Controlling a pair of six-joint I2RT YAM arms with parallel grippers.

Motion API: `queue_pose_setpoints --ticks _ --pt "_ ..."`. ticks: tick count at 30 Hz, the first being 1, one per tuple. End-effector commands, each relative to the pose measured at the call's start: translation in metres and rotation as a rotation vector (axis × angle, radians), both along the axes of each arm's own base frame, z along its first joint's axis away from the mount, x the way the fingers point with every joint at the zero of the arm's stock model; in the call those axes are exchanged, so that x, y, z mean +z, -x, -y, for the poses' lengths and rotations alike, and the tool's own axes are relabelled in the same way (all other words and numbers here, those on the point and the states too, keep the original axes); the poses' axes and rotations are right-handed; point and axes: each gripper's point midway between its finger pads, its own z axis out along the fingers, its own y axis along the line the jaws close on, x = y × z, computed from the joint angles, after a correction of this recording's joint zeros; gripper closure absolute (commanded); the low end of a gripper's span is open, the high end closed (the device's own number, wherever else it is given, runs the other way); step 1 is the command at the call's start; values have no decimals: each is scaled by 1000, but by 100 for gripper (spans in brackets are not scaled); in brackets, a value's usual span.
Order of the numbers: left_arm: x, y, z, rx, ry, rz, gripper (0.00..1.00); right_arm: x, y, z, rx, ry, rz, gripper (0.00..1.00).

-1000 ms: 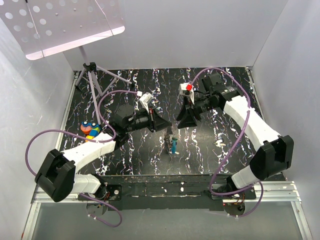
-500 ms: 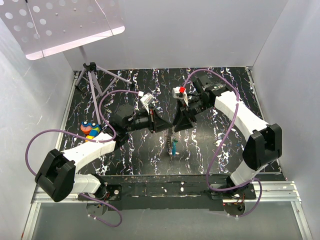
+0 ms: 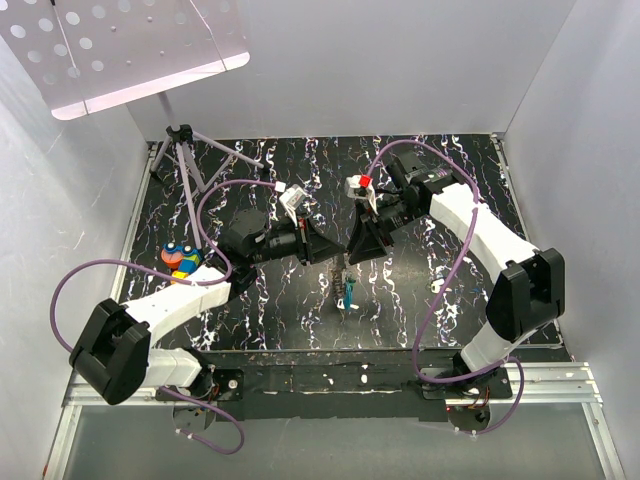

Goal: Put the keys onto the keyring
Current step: Adjust the keyring.

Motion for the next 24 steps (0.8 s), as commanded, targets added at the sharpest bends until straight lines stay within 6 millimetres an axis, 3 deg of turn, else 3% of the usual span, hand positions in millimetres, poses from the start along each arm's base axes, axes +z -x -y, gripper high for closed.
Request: queue_pose_setpoints --ticks 1,14,18,24 --pt "30 1 -6 21 73 88 100 14 7 0 13 -38 43 55" --pt "29 2 -8 18 85 82 100 12 4 2 6 -22 61 75" --pt "29 3 -9 15 85 84 100 15 6 2 17 -37 66 99" --pt "24 4 -9 7 78 75 100 26 15 3 50 -79 81 99"
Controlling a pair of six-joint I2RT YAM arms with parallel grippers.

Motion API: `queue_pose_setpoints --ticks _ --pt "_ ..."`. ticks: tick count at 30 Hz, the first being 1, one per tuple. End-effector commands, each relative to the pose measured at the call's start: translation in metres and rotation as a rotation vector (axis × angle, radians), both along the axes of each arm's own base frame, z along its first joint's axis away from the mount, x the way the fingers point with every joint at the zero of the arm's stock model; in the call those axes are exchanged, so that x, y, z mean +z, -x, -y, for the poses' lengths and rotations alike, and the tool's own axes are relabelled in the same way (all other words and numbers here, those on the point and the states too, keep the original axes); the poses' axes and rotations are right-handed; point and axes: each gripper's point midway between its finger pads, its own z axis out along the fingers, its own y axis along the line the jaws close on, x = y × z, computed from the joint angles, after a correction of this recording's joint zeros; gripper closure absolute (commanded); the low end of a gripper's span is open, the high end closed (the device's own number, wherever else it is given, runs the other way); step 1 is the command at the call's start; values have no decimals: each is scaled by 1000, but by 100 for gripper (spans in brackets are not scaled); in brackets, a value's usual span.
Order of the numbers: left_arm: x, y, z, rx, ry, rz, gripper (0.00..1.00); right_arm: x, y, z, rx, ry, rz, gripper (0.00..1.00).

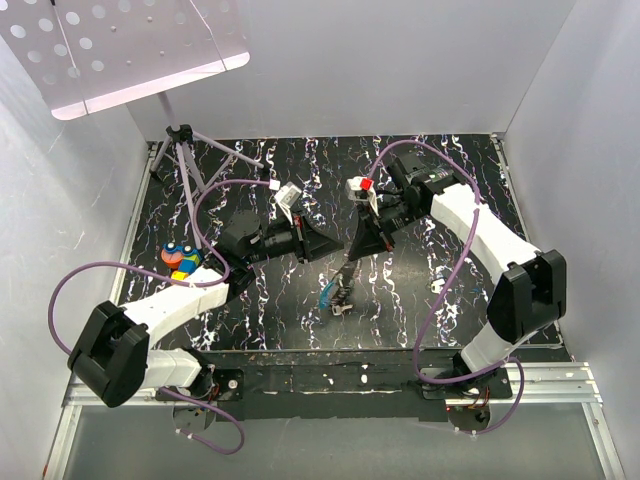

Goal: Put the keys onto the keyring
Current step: Adjust the keyring.

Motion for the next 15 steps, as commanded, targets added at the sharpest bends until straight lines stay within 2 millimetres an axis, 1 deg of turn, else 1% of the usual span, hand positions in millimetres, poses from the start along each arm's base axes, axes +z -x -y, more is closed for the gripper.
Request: queue_pose_setpoints --ticks 1,4,7,8,9,12,13,15 --pt "12 7 -5 -11 30 46 100 27 16 1 45 -81 49 99" --pt "8 9 -5 -25 19 36 100 28 18 2 49 -85 57 99" --pt "3 12 -7 -44 -1 37 100 25 14 4 33 -58 68 99" --pt "1 11 -9 -44 -12 35 99 24 14 5 28 -48 74 99" --pt "-1 13 -10 -55 -24 37 91 25 14 5 25 -40 86 99" --pt "-2 20 -15 -78 -30 54 59 30 14 11 22 -23 144 99" --pt "-1 23 -16 -88 -27 72 53 34 18 12 32 -31 159 99" --pt "7 32 -19 -116 -6 144 48 41 24 15 48 -53 184 99"
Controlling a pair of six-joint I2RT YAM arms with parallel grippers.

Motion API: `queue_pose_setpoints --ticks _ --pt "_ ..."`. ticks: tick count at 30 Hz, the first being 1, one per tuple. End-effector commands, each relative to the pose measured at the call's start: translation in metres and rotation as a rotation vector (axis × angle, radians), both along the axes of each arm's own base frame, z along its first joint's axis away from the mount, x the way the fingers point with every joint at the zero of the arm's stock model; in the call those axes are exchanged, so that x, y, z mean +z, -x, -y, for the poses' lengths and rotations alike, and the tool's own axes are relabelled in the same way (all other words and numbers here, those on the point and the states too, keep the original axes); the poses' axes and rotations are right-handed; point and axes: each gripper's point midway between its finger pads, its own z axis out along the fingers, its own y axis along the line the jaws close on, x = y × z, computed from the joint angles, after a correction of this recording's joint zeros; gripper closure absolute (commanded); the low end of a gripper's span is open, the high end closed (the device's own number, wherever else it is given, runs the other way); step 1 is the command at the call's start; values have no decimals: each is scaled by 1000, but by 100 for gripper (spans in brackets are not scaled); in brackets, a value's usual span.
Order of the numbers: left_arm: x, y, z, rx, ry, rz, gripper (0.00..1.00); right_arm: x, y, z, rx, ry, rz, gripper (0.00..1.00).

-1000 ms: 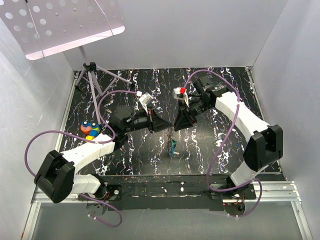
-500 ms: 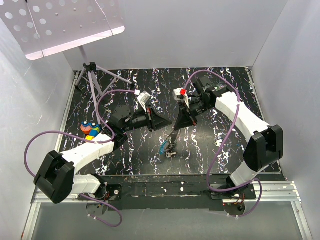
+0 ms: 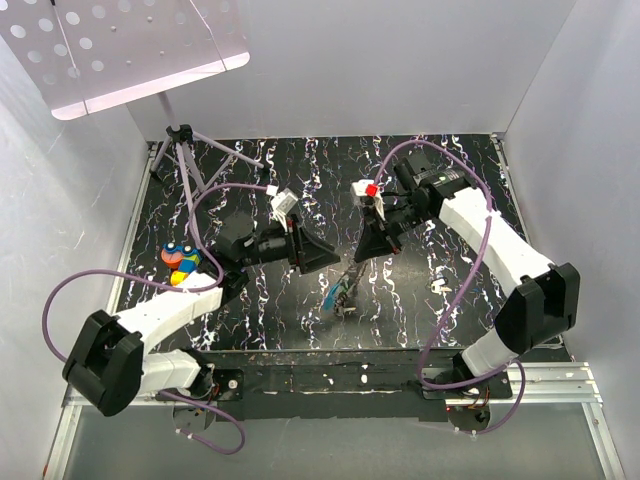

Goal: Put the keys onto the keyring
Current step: Adjust the keyring.

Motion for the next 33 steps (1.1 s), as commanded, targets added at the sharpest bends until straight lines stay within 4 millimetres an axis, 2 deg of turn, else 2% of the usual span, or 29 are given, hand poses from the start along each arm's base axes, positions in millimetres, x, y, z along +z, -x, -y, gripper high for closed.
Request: queue_pose_setpoints --ticks 1,3,5,13,18,23,26,30,33 --pt "21 26 -11 -84 42 174 45 37 18 4 41 -83 109 99" --pt "29 34 -13 -116 68 261 42 41 19 3 43 -98 101 99" --pt "29 34 -13 -118 61 301 41 43 19 2 41 -103 83 99" --pt "36 33 0 -170 64 358 40 42 11 -4 -2 -86 13 99" --pt "24 25 16 -170 6 341 42 40 13 -5 2 -90 -4 99" --pt "19 17 23 -154 -34 332 50 39 13 -5 2 -90 -6 99" --pt "23 20 27 -173 -21 344 57 37 13 -5 0 -84 -15 99" --pt "19 21 33 -202 -34 330 58 38 13 -5 -2 -84 -21 99" --pt "12 21 36 -218 -52 320 63 37 14 -6 -2 -83 -27 99"
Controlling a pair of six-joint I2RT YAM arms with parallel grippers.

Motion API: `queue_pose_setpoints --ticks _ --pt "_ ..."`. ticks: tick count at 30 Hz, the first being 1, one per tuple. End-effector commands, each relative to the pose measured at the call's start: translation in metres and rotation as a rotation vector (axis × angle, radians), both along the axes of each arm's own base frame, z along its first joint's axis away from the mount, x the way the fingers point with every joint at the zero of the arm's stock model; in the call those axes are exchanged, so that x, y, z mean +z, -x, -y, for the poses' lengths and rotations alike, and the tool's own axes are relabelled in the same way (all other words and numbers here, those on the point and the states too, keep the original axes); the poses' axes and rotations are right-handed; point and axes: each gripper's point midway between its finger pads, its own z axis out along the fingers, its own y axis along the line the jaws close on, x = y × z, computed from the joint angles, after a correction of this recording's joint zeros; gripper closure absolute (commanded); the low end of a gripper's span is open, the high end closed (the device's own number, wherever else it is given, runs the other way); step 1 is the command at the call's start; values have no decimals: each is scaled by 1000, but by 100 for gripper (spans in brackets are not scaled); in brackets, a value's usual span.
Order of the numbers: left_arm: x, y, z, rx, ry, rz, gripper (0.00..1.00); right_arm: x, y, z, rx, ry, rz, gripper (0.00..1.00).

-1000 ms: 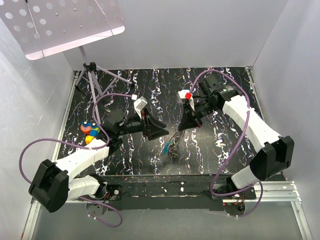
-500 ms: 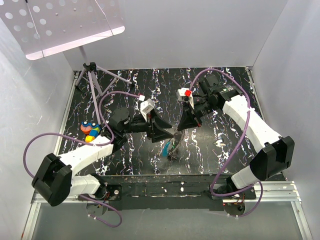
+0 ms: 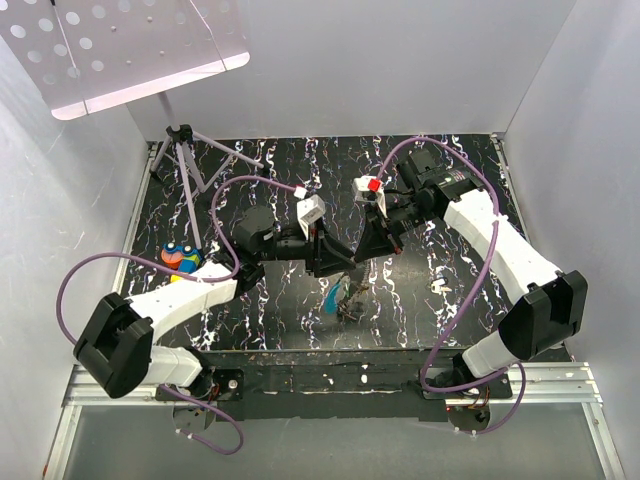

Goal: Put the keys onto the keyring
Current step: Adjust the keyring.

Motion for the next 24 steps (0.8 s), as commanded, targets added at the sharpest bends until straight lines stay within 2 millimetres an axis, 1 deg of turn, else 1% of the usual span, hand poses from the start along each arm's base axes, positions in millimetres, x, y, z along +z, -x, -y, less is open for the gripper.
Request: queue_pose_setpoints --ticks 1,3,4,6,7,8,9,14,16,17,19,20,21,24 --pt "7 1 6 -30 -5 40 66 15 1 -7 15 -62 2 99" --pt "5 2 7 -42 -16 40 74 13 0 -7 12 -57 -2 99" --pt "3 2 8 -46 -24 34 75 13 1 -7 13 -56 -3 99" --pt "0 4 9 -59 -36 41 83 12 1 -7 11 -53 -10 99" --pt "-1 5 9 -72 -42 40 88 12 1 -7 9 -52 -13 99" --pt "-4 7 9 -91 -49 43 97 12 1 -7 8 -53 -13 99" --pt "-4 7 9 -95 -56 48 100 12 0 -8 5 -53 -15 99" --pt "-4 8 5 -81 -47 67 100 16 -3 -10 -21 -51 -50 98" --pt "-6 9 2 -68 -53 76 100 25 -4 -8 -30 -66 -61 89" --pt "-7 9 0 -63 -58 81 100 30 -4 -7 -34 -75 -62 87" --pt "-8 9 -4 -51 -63 91 100 40 -5 -3 -45 -92 -61 79" --pt "-8 8 -7 -45 -64 96 100 42 -6 -1 -55 -96 -59 72" --pt "-8 7 -9 -40 -66 101 100 44 -7 2 -62 -100 -54 66" --pt "-6 6 -17 -38 -64 101 100 47 -9 12 -96 -108 -22 57"
